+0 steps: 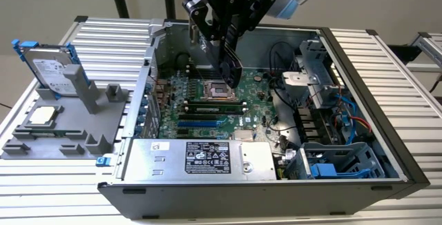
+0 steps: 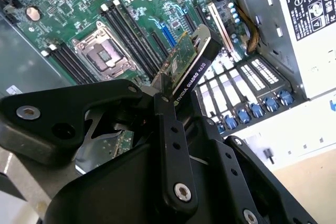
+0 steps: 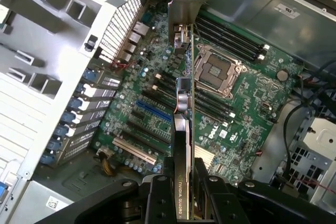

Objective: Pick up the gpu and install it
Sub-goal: 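Insert the gpu into the slot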

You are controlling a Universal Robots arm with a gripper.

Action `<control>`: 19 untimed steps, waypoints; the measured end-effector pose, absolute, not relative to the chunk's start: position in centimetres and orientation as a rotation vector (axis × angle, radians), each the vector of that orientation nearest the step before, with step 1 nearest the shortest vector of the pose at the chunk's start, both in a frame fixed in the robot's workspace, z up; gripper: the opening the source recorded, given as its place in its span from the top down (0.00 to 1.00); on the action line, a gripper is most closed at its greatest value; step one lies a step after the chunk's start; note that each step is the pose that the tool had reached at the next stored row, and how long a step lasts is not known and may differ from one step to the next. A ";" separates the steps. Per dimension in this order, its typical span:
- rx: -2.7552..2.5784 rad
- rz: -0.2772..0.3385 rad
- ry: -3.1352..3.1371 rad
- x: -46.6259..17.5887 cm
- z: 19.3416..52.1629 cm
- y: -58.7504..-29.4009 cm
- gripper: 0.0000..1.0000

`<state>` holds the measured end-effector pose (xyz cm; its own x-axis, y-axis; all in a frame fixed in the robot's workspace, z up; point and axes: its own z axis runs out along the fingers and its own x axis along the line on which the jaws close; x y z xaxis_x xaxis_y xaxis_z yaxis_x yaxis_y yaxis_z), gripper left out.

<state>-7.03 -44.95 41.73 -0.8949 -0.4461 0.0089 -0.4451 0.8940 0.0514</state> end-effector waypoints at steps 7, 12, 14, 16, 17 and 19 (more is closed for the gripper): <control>0.723 -0.075 -3.035 -7.0 41.7 -45.0 1.00; 0.728 -0.075 -3.034 -7.0 41.7 -45.0 1.00; 0.731 -0.075 -3.033 -7.0 41.7 -45.0 1.00; 0.732 -0.075 -3.033 -7.0 41.7 -45.0 1.00; 0.734 -0.075 -3.032 -7.0 41.7 -45.0 1.00; 0.744 -0.075 -3.030 -7.0 41.7 -45.0 1.00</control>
